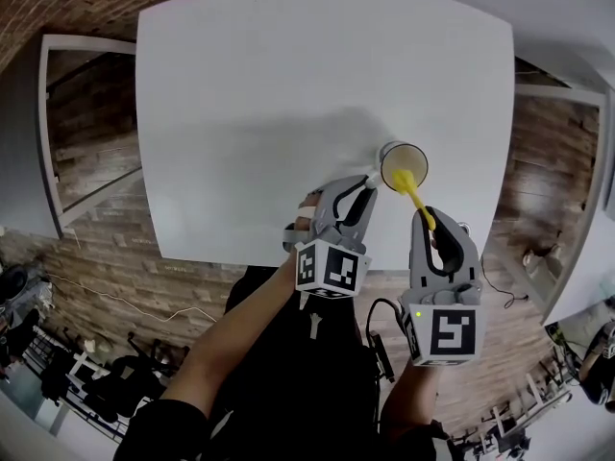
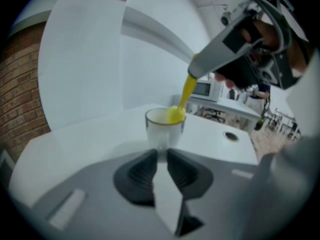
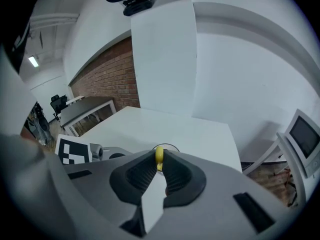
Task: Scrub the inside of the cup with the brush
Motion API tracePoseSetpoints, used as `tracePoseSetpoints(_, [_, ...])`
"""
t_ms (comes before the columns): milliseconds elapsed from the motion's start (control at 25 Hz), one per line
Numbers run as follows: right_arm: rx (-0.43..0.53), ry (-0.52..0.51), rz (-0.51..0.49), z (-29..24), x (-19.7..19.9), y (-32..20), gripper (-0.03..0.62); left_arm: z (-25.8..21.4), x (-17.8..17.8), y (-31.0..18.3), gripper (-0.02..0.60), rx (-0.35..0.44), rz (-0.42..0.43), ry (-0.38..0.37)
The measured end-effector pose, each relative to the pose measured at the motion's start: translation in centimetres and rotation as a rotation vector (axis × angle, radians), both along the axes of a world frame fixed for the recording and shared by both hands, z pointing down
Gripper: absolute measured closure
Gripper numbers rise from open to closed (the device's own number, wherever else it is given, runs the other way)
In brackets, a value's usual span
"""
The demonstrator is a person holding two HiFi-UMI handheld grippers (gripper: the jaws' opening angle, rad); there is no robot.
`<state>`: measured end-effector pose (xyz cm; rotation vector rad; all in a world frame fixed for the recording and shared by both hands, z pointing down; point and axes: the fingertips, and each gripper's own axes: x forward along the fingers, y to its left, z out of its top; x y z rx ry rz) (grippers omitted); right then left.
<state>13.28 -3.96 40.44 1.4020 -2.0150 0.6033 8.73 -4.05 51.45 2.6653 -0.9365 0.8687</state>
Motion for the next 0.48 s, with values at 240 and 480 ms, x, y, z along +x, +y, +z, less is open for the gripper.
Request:
tracePoseSetpoints(240, [-0.082, -0.005, -0.020, 4.8, -0.9, -0.6, 0.565, 0.0, -0.1, 0.1, 0.517, 0.004, -0.002, 0.000])
tracePoseSetpoints(480, [-0.087, 0.014, 0.008, 3.1, -0.1, -0.4, 0.565, 0.0, -0.2, 0.2, 0.517, 0.004, -0.007, -0.009])
